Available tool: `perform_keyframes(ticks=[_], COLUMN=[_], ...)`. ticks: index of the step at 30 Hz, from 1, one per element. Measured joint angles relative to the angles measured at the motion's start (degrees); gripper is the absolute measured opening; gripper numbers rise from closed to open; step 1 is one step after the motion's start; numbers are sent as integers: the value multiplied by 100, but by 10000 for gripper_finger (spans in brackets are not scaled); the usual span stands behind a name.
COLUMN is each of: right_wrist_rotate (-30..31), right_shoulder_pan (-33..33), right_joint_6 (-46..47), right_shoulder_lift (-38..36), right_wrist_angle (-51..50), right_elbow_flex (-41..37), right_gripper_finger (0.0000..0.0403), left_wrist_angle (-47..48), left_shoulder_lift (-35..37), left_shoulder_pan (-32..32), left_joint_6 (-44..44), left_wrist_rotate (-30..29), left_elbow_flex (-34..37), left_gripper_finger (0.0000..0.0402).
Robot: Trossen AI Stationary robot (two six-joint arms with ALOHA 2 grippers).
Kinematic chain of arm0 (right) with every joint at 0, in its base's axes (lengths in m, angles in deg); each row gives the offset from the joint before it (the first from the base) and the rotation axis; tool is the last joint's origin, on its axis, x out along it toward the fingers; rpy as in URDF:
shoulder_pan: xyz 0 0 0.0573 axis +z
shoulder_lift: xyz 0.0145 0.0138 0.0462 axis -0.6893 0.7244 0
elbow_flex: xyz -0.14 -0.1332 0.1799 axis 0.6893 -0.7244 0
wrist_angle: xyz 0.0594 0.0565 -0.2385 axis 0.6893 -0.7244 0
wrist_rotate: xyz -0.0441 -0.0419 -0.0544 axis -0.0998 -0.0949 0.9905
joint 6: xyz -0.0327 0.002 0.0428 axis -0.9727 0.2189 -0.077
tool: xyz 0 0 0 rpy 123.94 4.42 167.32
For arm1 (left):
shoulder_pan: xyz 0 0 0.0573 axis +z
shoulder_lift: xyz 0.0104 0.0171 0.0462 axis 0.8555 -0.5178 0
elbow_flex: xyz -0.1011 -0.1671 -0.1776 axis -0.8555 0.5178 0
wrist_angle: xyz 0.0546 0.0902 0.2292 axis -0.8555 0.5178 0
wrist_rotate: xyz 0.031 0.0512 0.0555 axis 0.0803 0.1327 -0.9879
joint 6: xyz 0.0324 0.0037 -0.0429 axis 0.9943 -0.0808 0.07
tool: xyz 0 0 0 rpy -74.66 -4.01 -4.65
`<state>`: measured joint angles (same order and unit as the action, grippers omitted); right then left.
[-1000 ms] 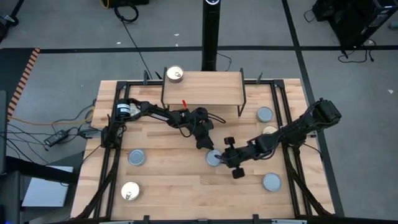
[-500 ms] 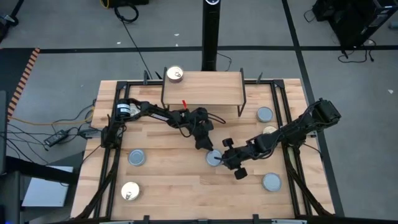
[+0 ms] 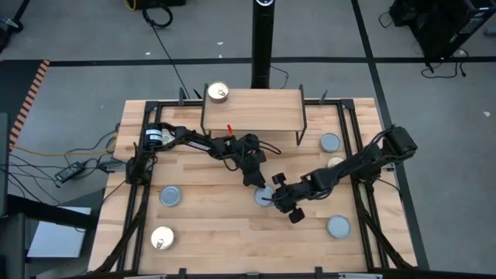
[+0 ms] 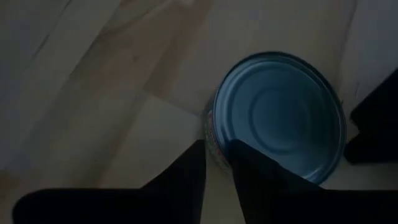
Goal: Stack canned seafood by type on shelf
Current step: Put the center green tuna can on the shelf
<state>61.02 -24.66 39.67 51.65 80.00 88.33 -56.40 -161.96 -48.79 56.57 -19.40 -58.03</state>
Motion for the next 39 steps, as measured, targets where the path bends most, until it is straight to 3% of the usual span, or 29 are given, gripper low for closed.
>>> perform_keyframes(ticks=[10,29,39], right_wrist_rotate=[11,64,-400], right_shoulder_pan=[-26,-35,-92], right_joint_6=[-46,127,262], right_shoulder_lift=[165,344,350], right_wrist_angle=[29,20,71], right_elbow_flex=[100,91,6], right_gripper_finger=[8,7,7], left_wrist_angle=[-13,-258,-302], left_shoulder_lift=[0,0,0], left_shoulder_pan=[2,46,90], left_joint_6=[-2,-2,-2], left_wrist_rotate=[48,44,84], left_elbow_flex=[0,2,1], left_gripper_finger=[227,227,227])
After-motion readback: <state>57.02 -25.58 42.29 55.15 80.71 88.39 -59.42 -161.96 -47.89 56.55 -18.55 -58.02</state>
